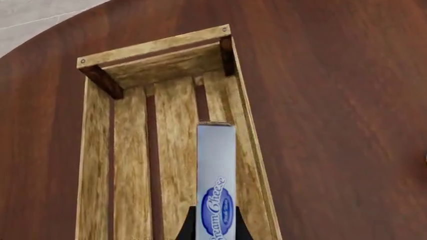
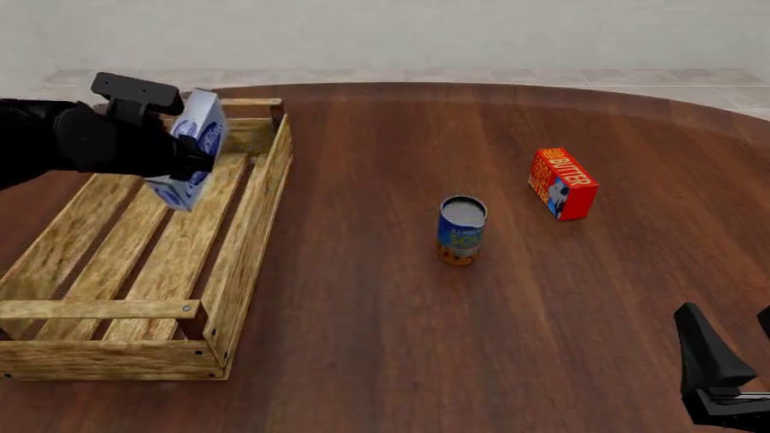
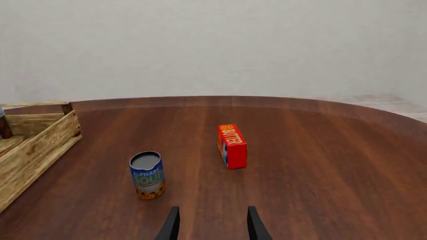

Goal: Pick up the cream cheese and put it in the tray.

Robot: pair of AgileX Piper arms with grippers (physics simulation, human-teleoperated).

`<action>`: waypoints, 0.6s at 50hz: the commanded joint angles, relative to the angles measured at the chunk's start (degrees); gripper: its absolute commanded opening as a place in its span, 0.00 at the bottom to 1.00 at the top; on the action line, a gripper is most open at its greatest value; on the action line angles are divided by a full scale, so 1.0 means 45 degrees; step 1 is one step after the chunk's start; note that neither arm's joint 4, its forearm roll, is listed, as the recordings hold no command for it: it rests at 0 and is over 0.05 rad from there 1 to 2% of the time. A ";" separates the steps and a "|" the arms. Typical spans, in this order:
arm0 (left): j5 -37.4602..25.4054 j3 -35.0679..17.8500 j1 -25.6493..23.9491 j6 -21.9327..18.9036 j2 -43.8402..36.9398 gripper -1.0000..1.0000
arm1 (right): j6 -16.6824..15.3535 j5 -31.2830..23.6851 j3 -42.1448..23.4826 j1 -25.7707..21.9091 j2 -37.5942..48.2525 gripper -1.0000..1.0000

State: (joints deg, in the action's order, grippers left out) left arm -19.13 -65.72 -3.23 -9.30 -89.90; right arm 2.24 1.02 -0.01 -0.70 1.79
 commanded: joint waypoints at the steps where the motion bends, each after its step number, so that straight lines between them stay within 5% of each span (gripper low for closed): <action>1: 0.0683 0.0348 0.0466 -0.0356 -0.0678 0.00 | 0.0005 0.0004 0.0000 0.0005 0.0008 1.00; 30: 0.2291 0.1585 0.0855 -0.0123 -0.1829 0.00 | -0.0012 0.0018 0.0000 0.0008 0.0032 1.00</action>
State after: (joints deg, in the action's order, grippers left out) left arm -11.18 -59.89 -0.23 -9.36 -96.71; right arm 2.22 1.09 -0.01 -0.69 1.92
